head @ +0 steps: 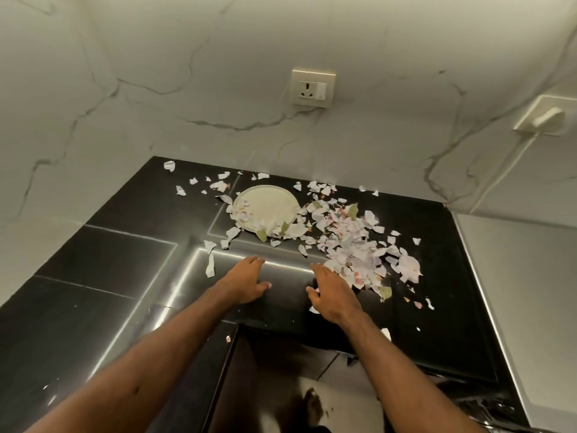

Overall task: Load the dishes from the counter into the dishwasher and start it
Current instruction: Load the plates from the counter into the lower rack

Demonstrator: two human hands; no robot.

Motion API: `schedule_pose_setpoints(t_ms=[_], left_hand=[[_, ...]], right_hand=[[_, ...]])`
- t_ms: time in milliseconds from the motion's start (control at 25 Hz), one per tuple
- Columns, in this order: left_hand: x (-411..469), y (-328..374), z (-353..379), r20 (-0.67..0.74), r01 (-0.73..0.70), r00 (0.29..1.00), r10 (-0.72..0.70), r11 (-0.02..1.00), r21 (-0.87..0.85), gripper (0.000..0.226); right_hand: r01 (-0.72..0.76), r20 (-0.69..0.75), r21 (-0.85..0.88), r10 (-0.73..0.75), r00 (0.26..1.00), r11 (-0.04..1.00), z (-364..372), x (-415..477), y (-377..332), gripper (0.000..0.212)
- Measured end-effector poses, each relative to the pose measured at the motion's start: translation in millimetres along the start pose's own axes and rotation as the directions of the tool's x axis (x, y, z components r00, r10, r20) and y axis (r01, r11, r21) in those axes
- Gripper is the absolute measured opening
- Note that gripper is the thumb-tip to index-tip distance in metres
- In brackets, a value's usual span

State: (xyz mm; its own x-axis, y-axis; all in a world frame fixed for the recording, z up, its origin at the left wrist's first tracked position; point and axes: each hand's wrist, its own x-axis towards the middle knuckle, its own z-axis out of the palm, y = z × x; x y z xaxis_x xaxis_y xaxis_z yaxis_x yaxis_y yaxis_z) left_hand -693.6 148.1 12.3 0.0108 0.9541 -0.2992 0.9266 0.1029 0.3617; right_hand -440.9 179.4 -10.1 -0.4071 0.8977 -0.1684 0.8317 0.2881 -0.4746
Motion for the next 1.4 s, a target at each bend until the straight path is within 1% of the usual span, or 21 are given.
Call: schedule_pose_setpoints(t_ms=[120,320,440,520,640,680,760,840,920,960,1000,1080,1120,1160,1240,1320,1400], left_hand=[[17.1,-17.1,-3.5,0.026,0.076,0.997,-0.074,0.996,-0.056,0.080],[51.4,-26.0,-21.0,0.002,0.196,0.980,-0.198,0.968,-0.156,0.072],[70.6,-25.1,-30.2,-0.010,0.258,0.964,-0.267,0.940,-0.225,0.068],[82.2,-23.7,-35.1,-0.015,0.310,0.944,-0.330,0.900,-0.307,0.063],[96.7,-17.9,-36.3,-0.003,0.394,0.899,-0.439,0.810,-0.434,0.056],[100.5,-15.4,-36.0,0.002,0.414,0.884,-0.467,0.780,-0.469,0.052],[110.1,-14.8,-29.1,0.004,0.434,0.859,-0.512,0.724,-0.536,0.036],[118.2,-15.7,-22.3,0.026,0.438,0.834,-0.551,0.633,-0.639,0.023],[130.8,-23.5,-13.7,0.064,0.419,0.797,-0.600,0.474,-0.775,0.020],[136.9,-24.7,-12.3,0.081,0.383,0.768,-0.636,0.354,-0.853,0.018],[141.8,-23.7,-13.2,0.111,0.328,0.742,-0.662,0.213,-0.920,0.013],[145.2,-14.8,-21.3,0.196,0.229,0.694,-0.693,-0.045,-0.972,0.007],[146.5,-12.3,-23.5,0.237,0.202,0.682,-0.692,-0.133,-0.970,0.008],[148.2,-11.5,-22.9,0.264,0.184,0.673,-0.691,-0.190,-0.964,0.009],[149.0,-12.0,-20.7,0.294,0.168,0.669,-0.683,-0.246,-0.955,0.013],[148.8,-14.3,-17.4,0.311,0.170,0.678,-0.666,-0.270,-0.948,0.018],[147.2,-15.5,-13.6,0.322,0.186,0.697,-0.641,-0.273,-0.944,0.021]], right_hand=[[0.018,0.090,-0.071,-0.011,0.996,0.997,-1.2,42.0,-16.5,0.067],[0.053,0.124,-0.154,-0.034,0.992,0.987,-9.9,113.0,-37.9,0.058],[0.110,0.127,-0.171,-0.089,0.988,0.979,-17.5,145.7,-44.3,0.053],[0.145,0.114,-0.175,-0.126,0.985,0.974,-20.1,165.1,-44.6,0.052],[0.192,0.158,-0.218,-0.159,0.975,0.957,-21.7,188.7,-40.3,0.063],[0.210,0.182,-0.238,-0.169,0.969,0.948,-21.6,194.6,-37.9,0.066],[0.250,0.235,-0.293,-0.184,0.954,0.923,-19.7,201.5,-31.8,0.068],[0.275,0.255,-0.314,-0.199,0.946,0.909,-18.5,203.8,-27.6,0.068],[0.277,0.242,-0.298,-0.208,0.948,0.913,-19.1,205.4,-25.1,0.067],[0.274,0.236,-0.281,-0.211,0.949,0.920,-19.4,206.2,-23.7,0.066],[0.272,0.232,-0.259,-0.213,0.949,0.927,-19.8,206.0,-22.4,0.065],[0.265,0.229,-0.209,-0.216,0.949,0.941,-20.1,203.9,-19.3,0.063],[0.261,0.225,-0.185,-0.218,0.950,0.947,-19.8,202.2,-17.5,0.062],[0.255,0.224,-0.163,-0.216,0.950,0.953,-18.7,200.8,-14.9,0.061],[0.253,0.222,-0.132,-0.220,0.950,0.958,-16.2,197.9,-9.3,0.060],[0.248,0.213,-0.106,-0.221,0.952,0.963,-15.0,194.2,-4.6,0.060],[0.232,0.199,-0.075,-0.214,0.956,0.970,-13.8,190.8,0.3,0.057]])
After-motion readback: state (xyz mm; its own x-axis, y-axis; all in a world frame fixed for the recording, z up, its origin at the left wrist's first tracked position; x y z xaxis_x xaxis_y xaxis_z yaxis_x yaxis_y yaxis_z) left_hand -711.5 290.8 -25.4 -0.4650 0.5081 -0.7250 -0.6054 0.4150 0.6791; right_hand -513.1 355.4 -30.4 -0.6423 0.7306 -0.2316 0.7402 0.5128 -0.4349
